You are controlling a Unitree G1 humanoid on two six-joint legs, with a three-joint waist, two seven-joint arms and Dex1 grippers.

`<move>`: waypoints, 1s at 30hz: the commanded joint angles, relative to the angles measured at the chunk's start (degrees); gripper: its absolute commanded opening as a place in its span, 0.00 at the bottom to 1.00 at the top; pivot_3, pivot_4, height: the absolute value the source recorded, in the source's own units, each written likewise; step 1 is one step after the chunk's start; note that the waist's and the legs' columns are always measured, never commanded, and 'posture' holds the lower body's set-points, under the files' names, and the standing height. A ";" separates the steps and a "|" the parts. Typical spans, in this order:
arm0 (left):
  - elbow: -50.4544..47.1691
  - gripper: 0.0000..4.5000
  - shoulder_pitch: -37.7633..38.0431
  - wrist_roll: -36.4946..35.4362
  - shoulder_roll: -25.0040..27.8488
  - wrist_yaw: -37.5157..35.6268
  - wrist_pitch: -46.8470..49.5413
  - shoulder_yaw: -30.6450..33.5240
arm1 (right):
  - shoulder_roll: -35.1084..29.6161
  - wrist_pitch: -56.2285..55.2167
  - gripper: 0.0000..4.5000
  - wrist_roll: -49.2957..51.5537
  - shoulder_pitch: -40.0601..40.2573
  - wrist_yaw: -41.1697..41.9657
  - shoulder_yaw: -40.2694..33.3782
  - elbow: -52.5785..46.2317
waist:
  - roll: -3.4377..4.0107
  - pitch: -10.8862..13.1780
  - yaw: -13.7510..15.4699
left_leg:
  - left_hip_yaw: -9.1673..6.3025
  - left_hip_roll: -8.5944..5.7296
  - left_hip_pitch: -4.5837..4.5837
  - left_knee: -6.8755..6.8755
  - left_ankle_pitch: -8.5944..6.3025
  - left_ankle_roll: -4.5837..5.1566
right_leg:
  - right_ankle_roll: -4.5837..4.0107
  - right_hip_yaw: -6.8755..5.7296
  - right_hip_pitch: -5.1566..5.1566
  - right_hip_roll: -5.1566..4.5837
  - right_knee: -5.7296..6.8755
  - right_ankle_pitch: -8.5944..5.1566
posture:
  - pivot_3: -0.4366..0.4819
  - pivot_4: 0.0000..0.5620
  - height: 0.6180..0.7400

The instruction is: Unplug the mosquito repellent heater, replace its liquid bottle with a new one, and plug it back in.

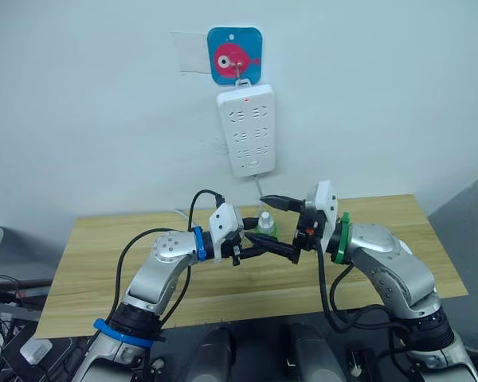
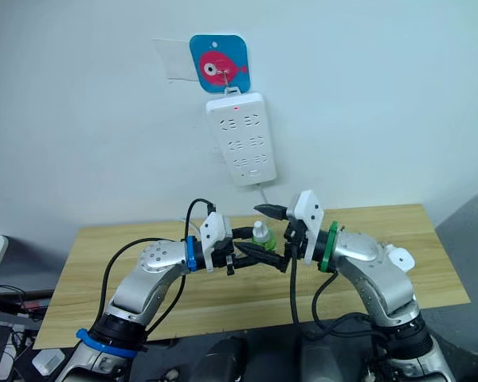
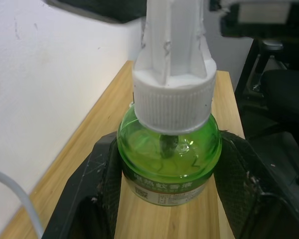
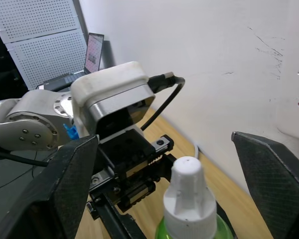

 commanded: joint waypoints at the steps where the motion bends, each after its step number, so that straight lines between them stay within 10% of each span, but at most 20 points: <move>1: -1.31 0.50 -0.29 -0.90 -0.06 -0.72 -0.68 0.61 | 0.13 -0.46 0.78 0.47 -0.72 0.10 -0.15 -0.90 | 0.00 0.00 -0.10 | 0.00 0.01 0.01 0.00 0.00 0.00 | 0.00 0.01 0.00 0.00 0.01 0.00 | 0.45 0.32 1.00; 10: -0.78 0.50 -0.94 -0.50 -1.09 -0.75 -0.82 0.30 | -0.88 -1.62 0.07 -1.20 -1.56 0.81 0.35 0.09 | 0.00 0.00 -0.23 | 0.01 0.04 0.02 0.00 0.00 0.00 | 0.00 -0.03 -0.01 0.03 0.03 0.00 | 0.45 0.32 1.00; 22: 0.98 0.50 2.29 -0.15 1.55 -1.49 -2.33 1.53 | 2.35 8.44 0.07 11.51 -6.87 -11.51 -12.28 -6.79 | 0.01 0.00 -0.30 | -0.05 0.08 0.02 -0.03 0.00 0.01 | -0.01 -0.01 -0.03 -0.01 0.04 0.00 | 0.45 0.37 1.00; 30: -0.55 0.50 5.91 -0.81 4.20 -0.86 -2.17 3.85 | 3.46 -12.45 0.07 -11.56 -0.03 -17.60 -4.83 13.20 | 0.04 0.03 -0.31 | 0.08 0.05 0.03 -0.05 -0.01 0.02 | -0.02 -0.02 -0.02 0.00 0.03 -0.02 | 0.48 0.41 1.00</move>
